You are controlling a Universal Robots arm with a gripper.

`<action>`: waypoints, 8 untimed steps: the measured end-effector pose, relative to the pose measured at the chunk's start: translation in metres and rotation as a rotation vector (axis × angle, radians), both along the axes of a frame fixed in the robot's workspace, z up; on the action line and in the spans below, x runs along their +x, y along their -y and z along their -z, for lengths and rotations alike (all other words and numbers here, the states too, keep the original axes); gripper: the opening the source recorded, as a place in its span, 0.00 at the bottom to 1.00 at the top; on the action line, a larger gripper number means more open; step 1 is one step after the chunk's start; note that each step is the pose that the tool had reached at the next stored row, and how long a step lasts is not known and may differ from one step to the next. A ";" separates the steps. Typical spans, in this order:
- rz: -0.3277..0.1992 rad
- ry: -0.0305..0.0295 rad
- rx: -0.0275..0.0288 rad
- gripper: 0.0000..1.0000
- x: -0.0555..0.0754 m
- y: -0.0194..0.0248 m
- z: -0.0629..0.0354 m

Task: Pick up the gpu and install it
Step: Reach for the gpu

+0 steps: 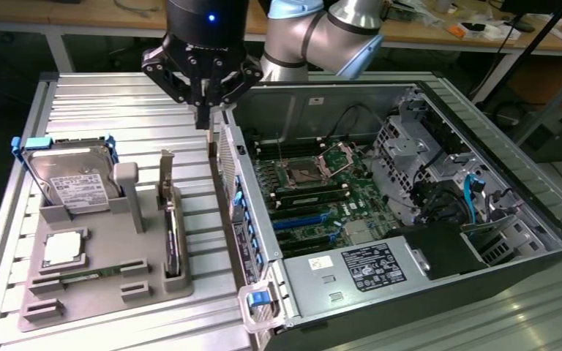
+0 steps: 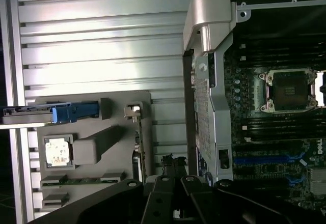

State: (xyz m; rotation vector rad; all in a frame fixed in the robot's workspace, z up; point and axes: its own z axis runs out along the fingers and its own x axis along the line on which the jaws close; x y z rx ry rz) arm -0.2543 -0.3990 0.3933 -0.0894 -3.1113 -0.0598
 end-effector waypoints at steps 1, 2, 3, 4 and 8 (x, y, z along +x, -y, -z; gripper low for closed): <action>0.000 -0.0001 0.0000 0.11 -0.001 0.0000 0.0000; 0.000 -0.0001 0.0000 0.11 -0.002 0.0000 0.0000; 0.000 0.0000 0.0000 0.11 -0.002 0.0000 0.0000; 0.000 0.0000 0.0000 0.11 -0.003 0.0000 0.0000; 0.000 0.0000 0.0000 0.11 -0.006 0.0000 0.0000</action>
